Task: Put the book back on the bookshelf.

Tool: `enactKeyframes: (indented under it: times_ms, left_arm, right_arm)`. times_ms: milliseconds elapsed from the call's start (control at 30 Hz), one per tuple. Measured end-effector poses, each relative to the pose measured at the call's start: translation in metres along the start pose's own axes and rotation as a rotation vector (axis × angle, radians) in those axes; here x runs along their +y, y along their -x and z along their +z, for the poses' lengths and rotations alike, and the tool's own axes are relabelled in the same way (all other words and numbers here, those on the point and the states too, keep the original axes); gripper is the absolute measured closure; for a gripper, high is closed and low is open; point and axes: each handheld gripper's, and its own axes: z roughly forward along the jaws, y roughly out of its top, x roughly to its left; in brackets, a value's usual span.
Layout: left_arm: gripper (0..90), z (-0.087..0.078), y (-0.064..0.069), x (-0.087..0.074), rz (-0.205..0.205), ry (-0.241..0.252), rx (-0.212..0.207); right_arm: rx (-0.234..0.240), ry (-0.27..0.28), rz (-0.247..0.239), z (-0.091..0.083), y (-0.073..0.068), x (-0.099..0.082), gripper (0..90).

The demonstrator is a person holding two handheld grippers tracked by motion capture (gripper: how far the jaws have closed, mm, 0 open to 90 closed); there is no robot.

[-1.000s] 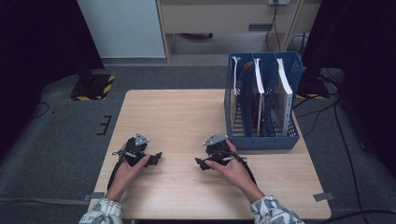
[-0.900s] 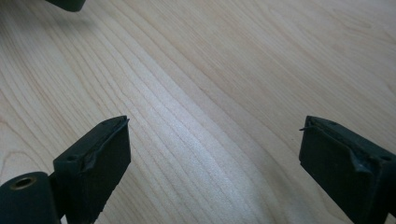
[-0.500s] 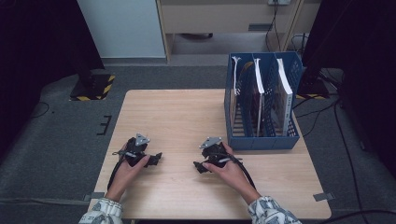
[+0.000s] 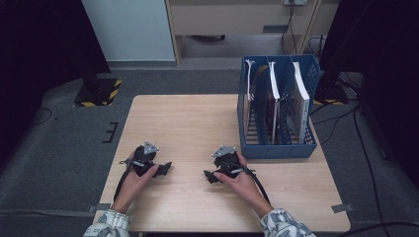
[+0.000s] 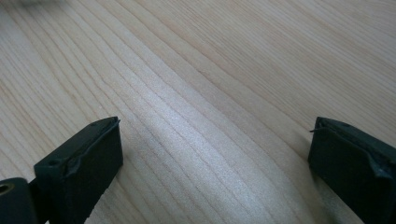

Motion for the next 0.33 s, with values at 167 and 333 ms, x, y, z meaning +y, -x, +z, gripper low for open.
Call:
enactKeyframes:
  times_ms: [167, 333]
  left_arm:
    - [4.7, 0.0008, 0.0005, -0.0009, 0.000, -0.008, 0.000]
    - [4.7, 0.0016, -0.0006, -0.0018, 0.003, -0.013, 0.003]
  right_arm:
    - [-0.002, -0.001, 0.003, -0.0001, -0.0004, -0.0001, 3.2]
    - [-0.012, -0.002, 0.013, 0.0001, -0.0012, -0.0002, 2.4]
